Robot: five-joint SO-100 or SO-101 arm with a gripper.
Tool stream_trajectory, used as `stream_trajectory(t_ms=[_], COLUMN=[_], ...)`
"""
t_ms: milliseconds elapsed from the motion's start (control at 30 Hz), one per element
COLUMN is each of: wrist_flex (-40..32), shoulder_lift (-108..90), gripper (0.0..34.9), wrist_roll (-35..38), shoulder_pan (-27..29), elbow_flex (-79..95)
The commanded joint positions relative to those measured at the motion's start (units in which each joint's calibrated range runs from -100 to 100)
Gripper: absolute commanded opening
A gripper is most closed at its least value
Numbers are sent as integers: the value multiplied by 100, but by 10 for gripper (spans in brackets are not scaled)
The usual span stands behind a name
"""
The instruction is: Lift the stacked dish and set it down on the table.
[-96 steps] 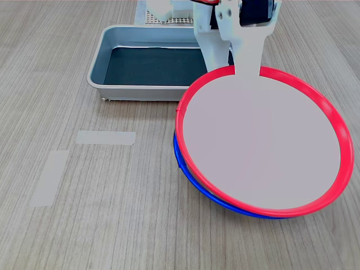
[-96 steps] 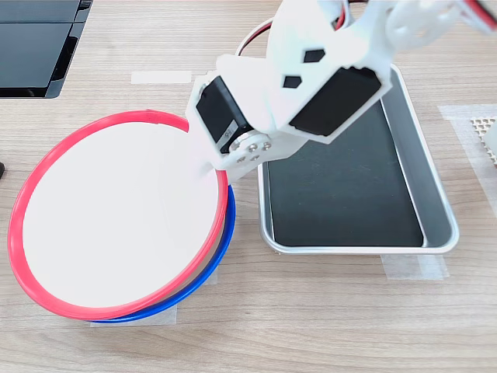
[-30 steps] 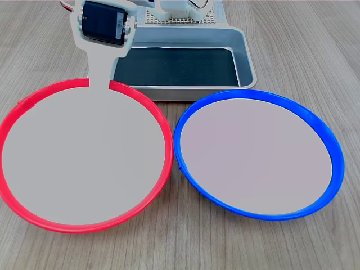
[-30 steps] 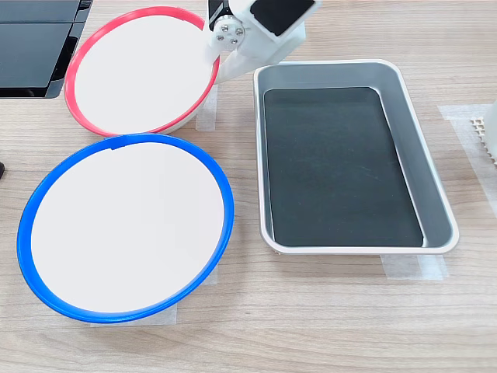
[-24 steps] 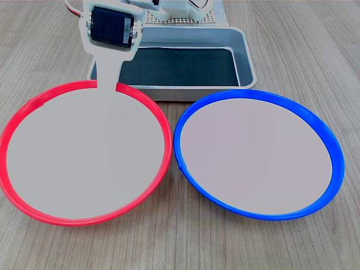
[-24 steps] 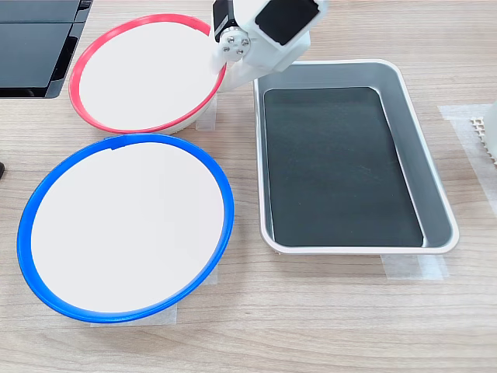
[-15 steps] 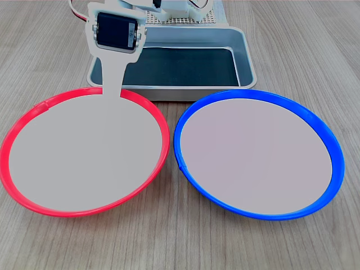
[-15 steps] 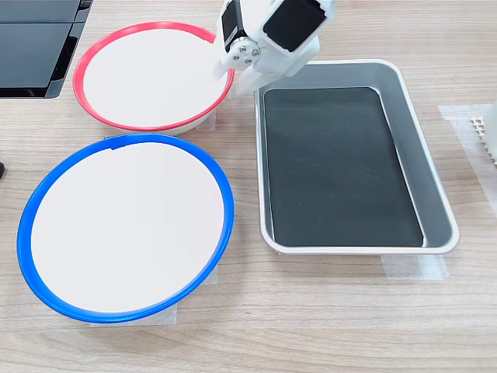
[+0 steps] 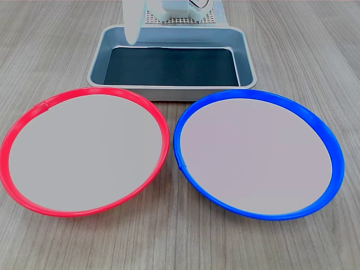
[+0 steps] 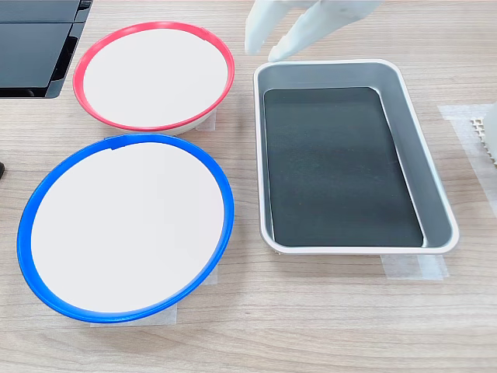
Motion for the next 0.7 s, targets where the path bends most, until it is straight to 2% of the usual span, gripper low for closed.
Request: stream_trajectory(t_ms=[0, 67, 167, 233, 433, 667], wrist_flex=[-670, -1190, -1957, -2155, -1842, -793], shoulder_lift=[-1720, -2658, -4236, -4944, -6351, -7153], gripper=[3, 1, 0, 0, 0, 0], wrist_roll=[-151, -327, -967, -1148, -1392, -1451], shoulder_pan=[-336, -496, -675, -806, -854, -581], elbow_flex=[1001, 1920, 3459, 4178, 5470, 5953])
